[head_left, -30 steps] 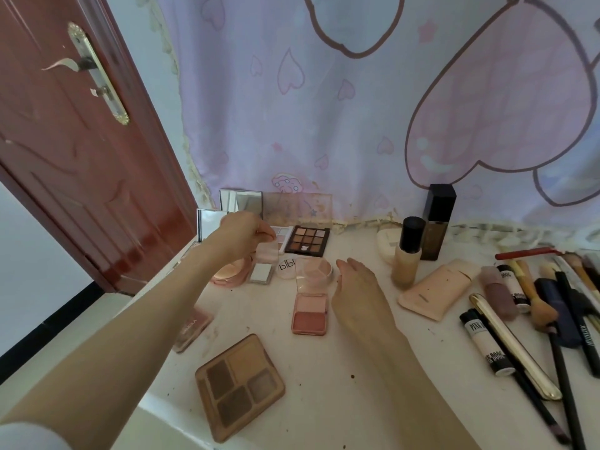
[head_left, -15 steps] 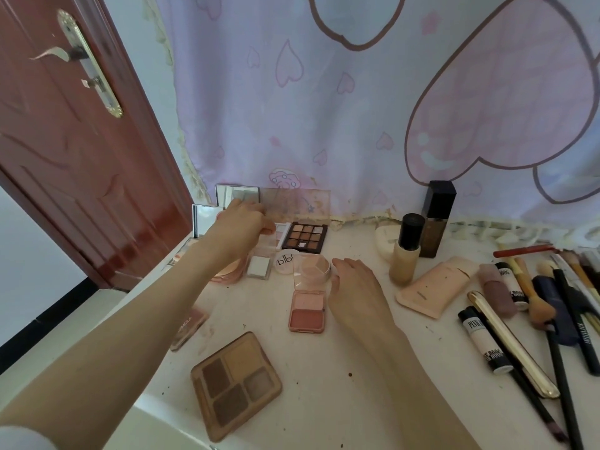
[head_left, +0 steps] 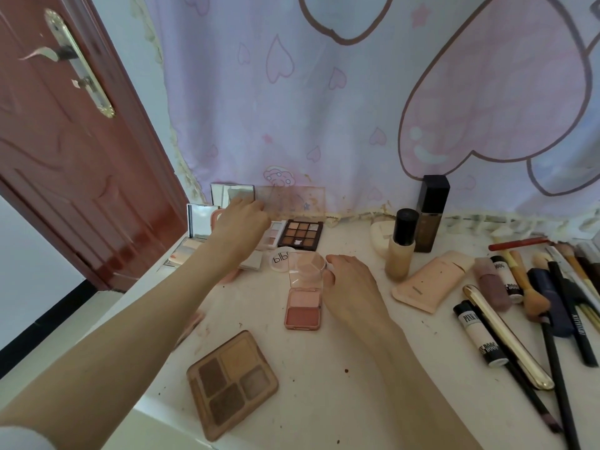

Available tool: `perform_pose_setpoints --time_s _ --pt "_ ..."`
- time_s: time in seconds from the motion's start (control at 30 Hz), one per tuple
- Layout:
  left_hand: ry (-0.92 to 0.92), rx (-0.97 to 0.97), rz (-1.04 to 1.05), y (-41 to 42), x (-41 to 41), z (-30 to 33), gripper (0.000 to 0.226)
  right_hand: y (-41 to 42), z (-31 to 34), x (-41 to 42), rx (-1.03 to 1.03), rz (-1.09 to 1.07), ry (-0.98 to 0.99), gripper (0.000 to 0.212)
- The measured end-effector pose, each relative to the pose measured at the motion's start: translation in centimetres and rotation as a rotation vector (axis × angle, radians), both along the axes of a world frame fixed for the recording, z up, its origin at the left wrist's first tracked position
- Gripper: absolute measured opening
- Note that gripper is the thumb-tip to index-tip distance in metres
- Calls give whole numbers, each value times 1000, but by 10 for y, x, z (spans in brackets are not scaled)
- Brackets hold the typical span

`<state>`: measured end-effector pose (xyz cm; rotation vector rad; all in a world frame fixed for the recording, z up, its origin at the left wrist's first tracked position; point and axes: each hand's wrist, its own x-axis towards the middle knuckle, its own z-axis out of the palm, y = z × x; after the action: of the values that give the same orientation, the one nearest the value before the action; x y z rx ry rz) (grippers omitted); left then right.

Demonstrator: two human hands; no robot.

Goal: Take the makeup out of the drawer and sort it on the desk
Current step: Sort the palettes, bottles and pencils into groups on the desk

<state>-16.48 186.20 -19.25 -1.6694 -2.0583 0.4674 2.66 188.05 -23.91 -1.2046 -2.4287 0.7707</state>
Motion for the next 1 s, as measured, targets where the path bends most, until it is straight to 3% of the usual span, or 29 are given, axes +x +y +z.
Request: perform_pose_setpoints --time_s 0.17,0.37,0.53,0.7,0.9,1.0 --pt "-192 68 62 -4 0 -3 35 0 -2 -2 -6 5 27 21" --pt "-413 174 66 -1 -5 -6 24 1 0 -1 -10 12 29 28" --pt "-504 212 47 -2 -9 -10 23 0 1 -1 -13 -14 4 5" --pt "-515 188 55 -2 -9 -9 25 3 -4 -2 43 -29 -47 30" --pt "-593 254 6 -10 -7 -14 35 6 -5 -2 57 -32 -36 17" --pt "-587 152 -115 -19 0 -16 48 9 -7 -3 63 -23 -29 34"
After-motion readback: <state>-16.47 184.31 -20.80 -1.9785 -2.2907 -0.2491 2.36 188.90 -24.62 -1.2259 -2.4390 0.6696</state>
